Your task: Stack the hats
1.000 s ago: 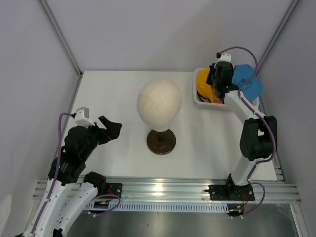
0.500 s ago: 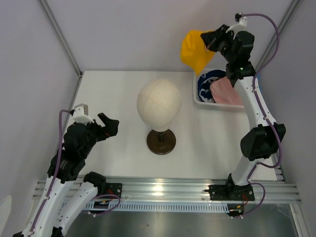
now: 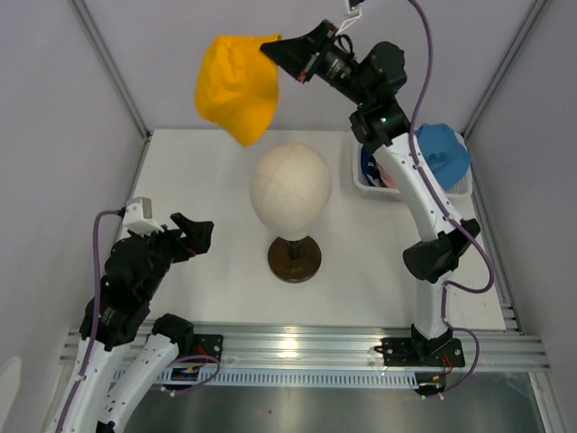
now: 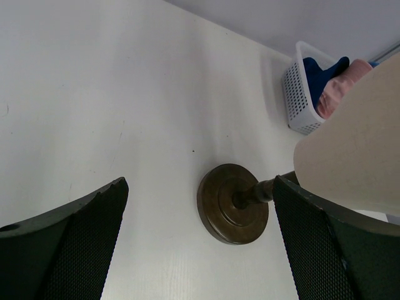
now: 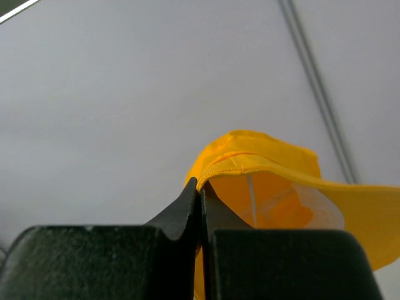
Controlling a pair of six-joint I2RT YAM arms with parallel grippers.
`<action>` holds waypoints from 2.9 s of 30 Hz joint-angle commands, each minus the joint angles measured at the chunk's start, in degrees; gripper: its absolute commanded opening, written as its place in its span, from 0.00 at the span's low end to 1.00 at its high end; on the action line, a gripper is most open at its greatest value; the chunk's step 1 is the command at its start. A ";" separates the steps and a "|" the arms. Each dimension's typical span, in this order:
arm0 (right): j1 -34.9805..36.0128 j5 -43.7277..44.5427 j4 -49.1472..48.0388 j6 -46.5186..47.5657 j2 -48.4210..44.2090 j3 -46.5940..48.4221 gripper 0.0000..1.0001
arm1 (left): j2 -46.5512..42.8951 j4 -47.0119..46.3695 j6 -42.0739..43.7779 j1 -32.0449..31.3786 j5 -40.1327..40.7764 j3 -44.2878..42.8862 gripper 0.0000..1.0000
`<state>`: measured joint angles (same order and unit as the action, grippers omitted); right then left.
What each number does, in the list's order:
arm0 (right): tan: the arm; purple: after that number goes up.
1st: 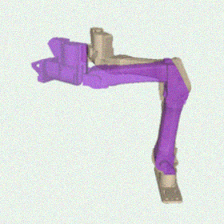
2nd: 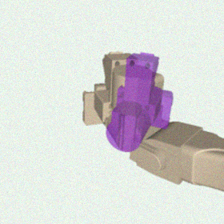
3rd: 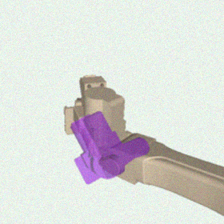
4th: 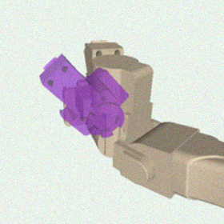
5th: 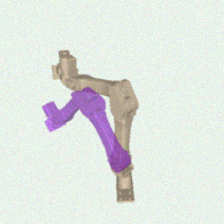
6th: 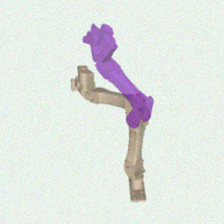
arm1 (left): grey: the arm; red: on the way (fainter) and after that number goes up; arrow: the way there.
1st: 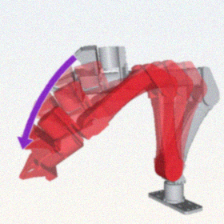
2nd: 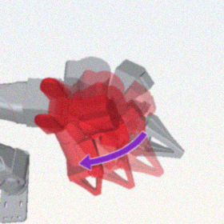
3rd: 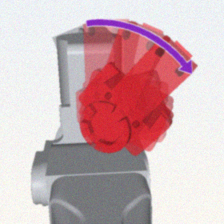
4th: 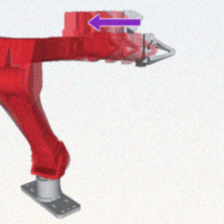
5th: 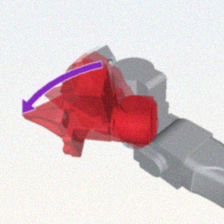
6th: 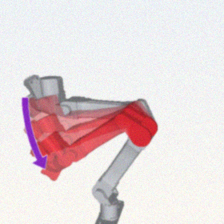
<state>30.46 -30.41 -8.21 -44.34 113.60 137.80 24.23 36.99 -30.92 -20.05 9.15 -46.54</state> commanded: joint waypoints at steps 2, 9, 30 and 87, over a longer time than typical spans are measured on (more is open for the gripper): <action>5.22 -2.02 2.40 0.90 -3.37 1.60 0.00 | -2.17 -0.78 0.68 0.37 2.01 0.40 0.99; 6.72 0.09 1.43 2.06 -17.86 -18.42 0.00 | -5.33 1.58 -1.33 0.37 7.28 1.28 1.00; 8.39 2.11 -5.41 -10.59 -44.26 -50.88 0.00 | -7.53 -0.43 -4.77 0.37 8.52 2.86 0.99; 7.78 45.85 28.14 14.62 -67.36 -78.57 0.69 | -4.63 -14.32 -8.38 0.37 -9.68 1.46 0.99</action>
<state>38.83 9.76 12.71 -33.65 48.18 54.70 19.77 24.03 -40.91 -20.05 -0.27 -42.28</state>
